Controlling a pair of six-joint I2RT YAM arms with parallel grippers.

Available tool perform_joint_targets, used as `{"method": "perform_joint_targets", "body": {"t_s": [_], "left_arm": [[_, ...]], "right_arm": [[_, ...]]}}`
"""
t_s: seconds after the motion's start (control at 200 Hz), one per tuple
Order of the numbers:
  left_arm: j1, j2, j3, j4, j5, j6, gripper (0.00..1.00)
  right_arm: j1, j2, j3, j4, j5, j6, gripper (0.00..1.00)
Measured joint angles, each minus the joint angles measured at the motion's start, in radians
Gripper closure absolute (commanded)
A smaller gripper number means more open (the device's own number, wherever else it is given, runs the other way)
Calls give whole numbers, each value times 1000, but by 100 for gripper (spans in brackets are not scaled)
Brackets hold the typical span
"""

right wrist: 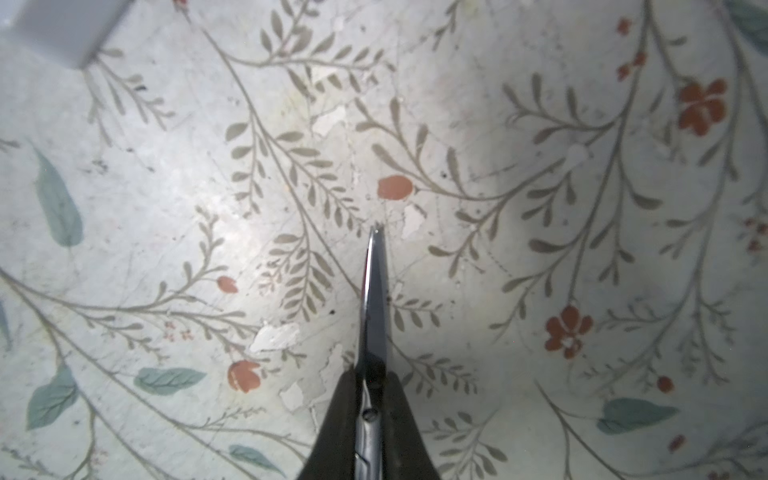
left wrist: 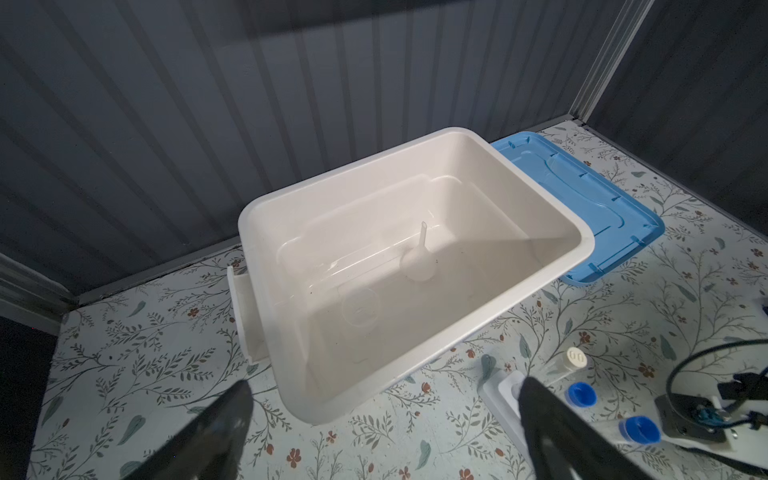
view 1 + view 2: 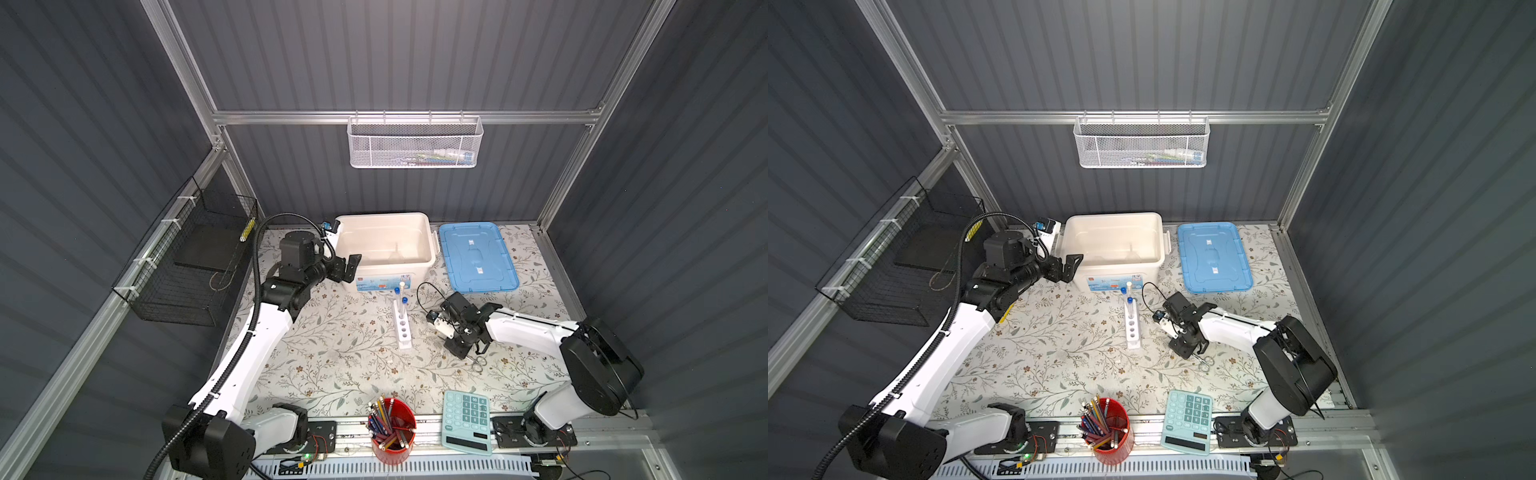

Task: Organize the chemistry lab equipment
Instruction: 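Lower the right gripper onto the silver scissors and close on them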

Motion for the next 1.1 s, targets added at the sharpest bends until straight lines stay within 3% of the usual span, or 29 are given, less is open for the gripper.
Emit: {"method": "perform_joint_targets", "body": {"t_s": [0.335, 0.605, 1.101], "left_arm": [[0, 21, 13, -15, 54, -28, 1], [0, 21, 17, -25, 76, -28, 1], [0, 20, 41, -101, 138, -35, 1]], "right_arm": [[-48, -58, -8, 38, 4, 8, 91], [-51, -57, -8, 32, 8, 26, 77], [-51, 82, 61, 82, -6, 46, 76]]}}
